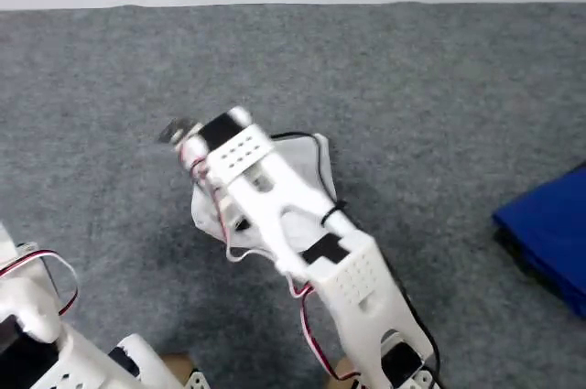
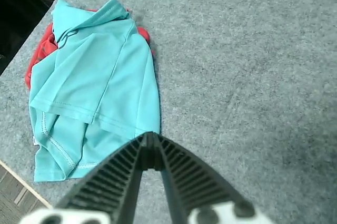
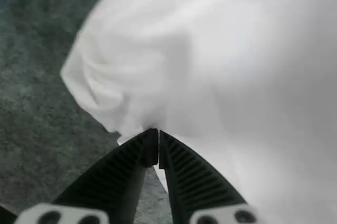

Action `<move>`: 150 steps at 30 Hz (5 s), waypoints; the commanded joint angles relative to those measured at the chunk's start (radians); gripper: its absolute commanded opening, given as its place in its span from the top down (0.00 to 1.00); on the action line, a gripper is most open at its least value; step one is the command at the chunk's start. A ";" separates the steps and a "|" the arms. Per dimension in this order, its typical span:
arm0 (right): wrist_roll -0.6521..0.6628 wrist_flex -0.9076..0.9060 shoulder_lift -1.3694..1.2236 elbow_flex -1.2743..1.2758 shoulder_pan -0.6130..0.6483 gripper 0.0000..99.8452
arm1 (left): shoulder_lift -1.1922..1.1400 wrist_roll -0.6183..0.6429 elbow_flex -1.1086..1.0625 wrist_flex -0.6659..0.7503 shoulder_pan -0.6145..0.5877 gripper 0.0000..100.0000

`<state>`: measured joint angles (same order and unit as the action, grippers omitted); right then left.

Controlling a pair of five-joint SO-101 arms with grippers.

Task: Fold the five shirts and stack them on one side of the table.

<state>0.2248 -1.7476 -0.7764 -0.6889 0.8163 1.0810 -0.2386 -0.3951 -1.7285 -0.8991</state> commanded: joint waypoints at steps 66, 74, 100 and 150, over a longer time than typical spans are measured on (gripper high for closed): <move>0.074 0.105 -0.318 -0.512 -0.522 0.99 | -0.006 -0.008 0.002 0.018 -0.002 1.00; 0.074 0.104 -0.357 -0.681 -0.513 0.99 | -0.006 -0.009 0.004 0.020 -0.002 1.00; 0.115 0.239 -0.476 -0.868 -0.154 0.99 | 0.000 -0.008 0.008 0.012 -0.002 1.00; 0.173 0.177 -0.484 -0.974 -0.222 0.99 | 0.247 -0.009 -0.094 -0.015 -0.002 1.00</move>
<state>0.3874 -1.5635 -1.3502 -1.6249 0.6229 1.3265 -0.2401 -0.4918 -1.7285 -0.8976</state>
